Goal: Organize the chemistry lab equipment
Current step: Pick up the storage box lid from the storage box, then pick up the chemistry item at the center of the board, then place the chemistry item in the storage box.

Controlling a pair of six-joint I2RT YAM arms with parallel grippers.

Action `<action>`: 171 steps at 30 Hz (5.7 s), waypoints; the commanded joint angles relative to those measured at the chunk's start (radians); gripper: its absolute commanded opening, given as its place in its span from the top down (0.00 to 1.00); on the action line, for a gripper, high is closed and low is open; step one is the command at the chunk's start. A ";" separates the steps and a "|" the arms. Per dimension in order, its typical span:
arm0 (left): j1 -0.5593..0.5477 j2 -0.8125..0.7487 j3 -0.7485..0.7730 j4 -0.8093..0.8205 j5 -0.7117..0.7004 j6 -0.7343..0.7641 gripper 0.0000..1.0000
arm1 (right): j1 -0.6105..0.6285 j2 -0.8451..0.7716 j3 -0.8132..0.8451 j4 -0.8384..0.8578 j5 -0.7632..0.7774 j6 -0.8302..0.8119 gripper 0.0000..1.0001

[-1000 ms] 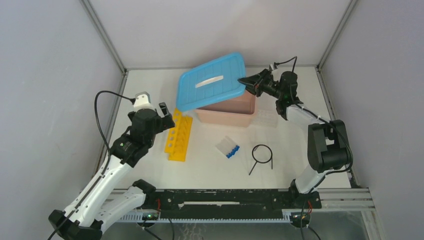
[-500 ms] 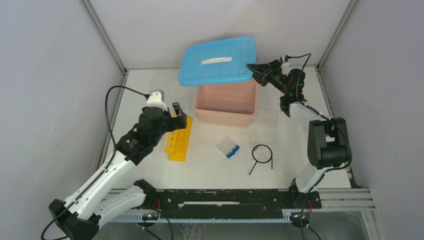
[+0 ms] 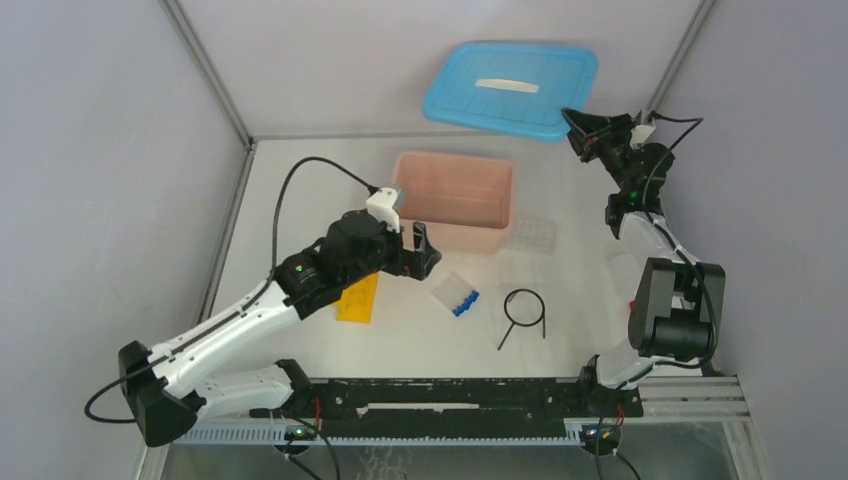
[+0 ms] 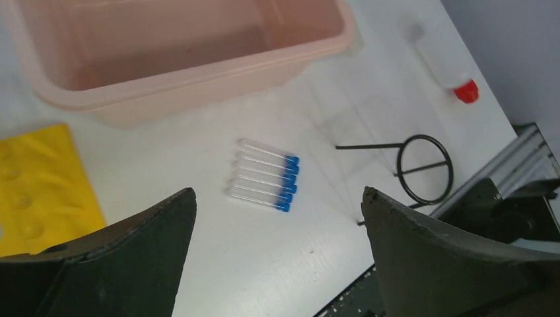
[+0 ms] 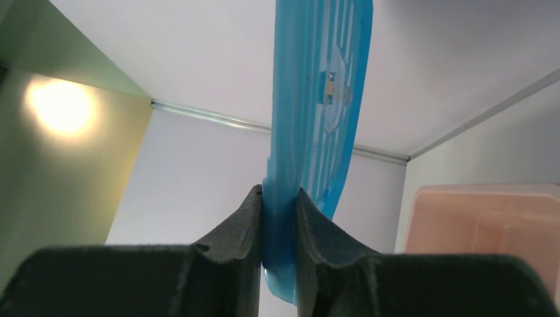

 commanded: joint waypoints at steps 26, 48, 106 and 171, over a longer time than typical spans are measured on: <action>-0.318 0.423 0.276 0.103 0.119 0.014 0.04 | -0.222 -0.166 -0.134 0.102 -0.041 0.041 1.00; -0.322 0.698 0.489 0.002 0.062 0.022 0.16 | -0.241 -0.156 -0.161 0.128 -0.044 0.045 1.00; -0.338 0.574 0.909 -0.395 -0.189 0.108 1.00 | -0.258 -0.221 -0.172 0.088 -0.029 0.033 1.00; 0.252 0.776 0.658 -0.059 -0.154 -0.357 1.00 | -0.198 -0.057 -0.196 0.215 -0.024 0.030 1.00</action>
